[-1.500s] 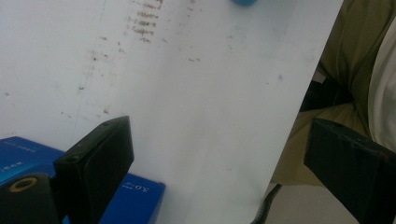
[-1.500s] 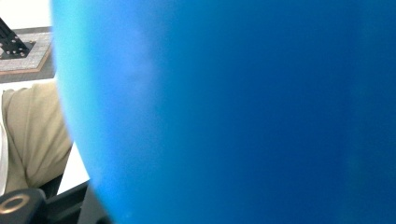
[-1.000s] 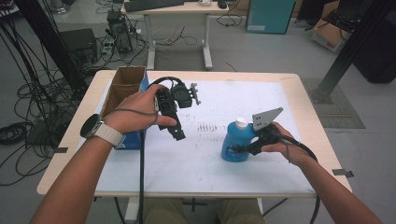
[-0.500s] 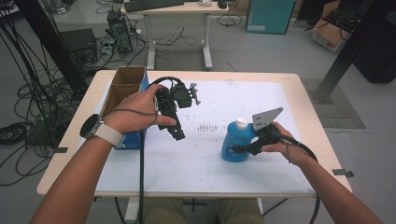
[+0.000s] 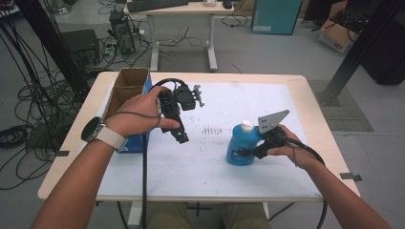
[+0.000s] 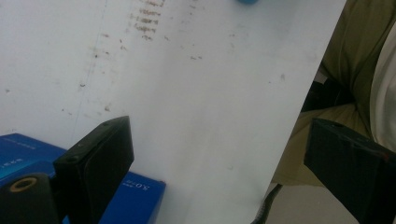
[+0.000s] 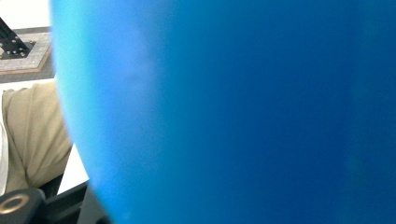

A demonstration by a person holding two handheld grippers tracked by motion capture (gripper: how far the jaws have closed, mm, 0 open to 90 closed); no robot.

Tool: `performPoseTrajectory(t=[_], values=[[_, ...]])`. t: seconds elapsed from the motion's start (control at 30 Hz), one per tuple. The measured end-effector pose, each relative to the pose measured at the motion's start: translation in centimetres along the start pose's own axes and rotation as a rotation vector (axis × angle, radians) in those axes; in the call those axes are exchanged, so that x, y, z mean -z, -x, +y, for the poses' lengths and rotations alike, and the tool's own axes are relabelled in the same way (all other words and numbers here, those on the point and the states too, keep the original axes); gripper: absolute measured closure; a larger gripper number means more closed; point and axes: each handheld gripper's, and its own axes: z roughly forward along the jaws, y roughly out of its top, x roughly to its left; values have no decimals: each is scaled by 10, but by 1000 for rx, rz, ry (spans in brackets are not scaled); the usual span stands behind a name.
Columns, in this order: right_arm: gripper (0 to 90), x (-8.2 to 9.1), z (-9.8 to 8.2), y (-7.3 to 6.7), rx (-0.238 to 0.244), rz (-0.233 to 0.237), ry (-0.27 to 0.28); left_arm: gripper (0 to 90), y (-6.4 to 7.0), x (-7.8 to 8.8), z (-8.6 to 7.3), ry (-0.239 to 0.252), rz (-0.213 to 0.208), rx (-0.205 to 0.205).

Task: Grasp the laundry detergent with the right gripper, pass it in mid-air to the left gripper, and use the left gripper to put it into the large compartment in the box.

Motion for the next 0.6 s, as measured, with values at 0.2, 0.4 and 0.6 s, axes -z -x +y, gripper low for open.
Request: performPoseTrajectory(t=[0.2, 0.4, 0.6], values=[[440, 0, 0, 0, 0, 1, 0, 87, 0, 0, 0, 8, 3, 3], [440, 0, 0, 0, -1, 0, 0, 87, -1, 1, -1, 7, 2, 3], [440, 0, 0, 0, -1, 2, -1, 87, -1, 0, -2, 9, 10, 5]])
